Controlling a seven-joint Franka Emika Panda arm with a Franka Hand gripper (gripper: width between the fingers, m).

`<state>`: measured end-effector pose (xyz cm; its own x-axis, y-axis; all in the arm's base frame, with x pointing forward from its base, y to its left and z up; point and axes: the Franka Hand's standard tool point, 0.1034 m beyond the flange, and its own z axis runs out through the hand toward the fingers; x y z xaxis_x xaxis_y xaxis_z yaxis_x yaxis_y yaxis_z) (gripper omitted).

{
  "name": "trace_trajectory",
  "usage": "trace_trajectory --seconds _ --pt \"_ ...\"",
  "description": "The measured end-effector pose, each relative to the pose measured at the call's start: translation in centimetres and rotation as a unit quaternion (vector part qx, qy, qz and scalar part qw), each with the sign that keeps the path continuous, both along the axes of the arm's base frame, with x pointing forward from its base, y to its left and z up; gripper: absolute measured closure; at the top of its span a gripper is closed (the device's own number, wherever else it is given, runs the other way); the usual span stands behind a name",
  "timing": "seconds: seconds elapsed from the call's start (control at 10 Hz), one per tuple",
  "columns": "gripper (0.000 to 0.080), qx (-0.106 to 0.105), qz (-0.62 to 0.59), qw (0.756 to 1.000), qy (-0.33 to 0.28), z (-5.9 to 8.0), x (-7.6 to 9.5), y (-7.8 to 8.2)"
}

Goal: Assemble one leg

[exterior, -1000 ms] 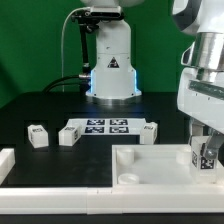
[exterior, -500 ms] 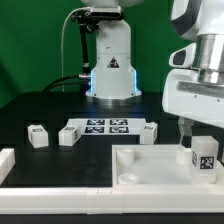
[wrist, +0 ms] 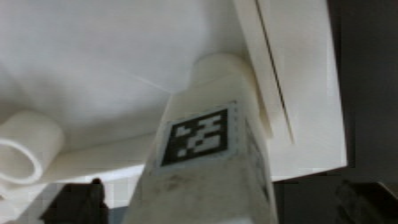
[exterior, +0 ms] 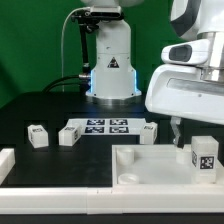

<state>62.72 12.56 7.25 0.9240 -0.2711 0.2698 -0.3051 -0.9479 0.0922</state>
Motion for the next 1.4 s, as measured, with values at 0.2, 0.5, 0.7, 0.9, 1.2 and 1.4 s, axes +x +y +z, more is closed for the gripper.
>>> trace_trajectory --seconds 0.2,0.5,0.7,0.9,1.2,1.4 --pt "0.0151 -0.024 0.087 0.996 0.014 0.01 0.04 -0.14" --pt "0.0255 -0.025 0.088 0.996 0.015 -0.05 0.03 -0.20" --pt "0.0505 -0.023 0.082 0.996 0.014 -0.06 0.03 -0.21" --pt "0.0505 -0.021 0.071 0.997 0.012 -0.06 0.03 -0.23" --pt "0.0505 0.018 -0.085 0.996 -0.012 -0.08 0.01 0.18" --pt "0.0506 0.039 -0.227 0.972 -0.038 -0.25 -0.16 0.08"
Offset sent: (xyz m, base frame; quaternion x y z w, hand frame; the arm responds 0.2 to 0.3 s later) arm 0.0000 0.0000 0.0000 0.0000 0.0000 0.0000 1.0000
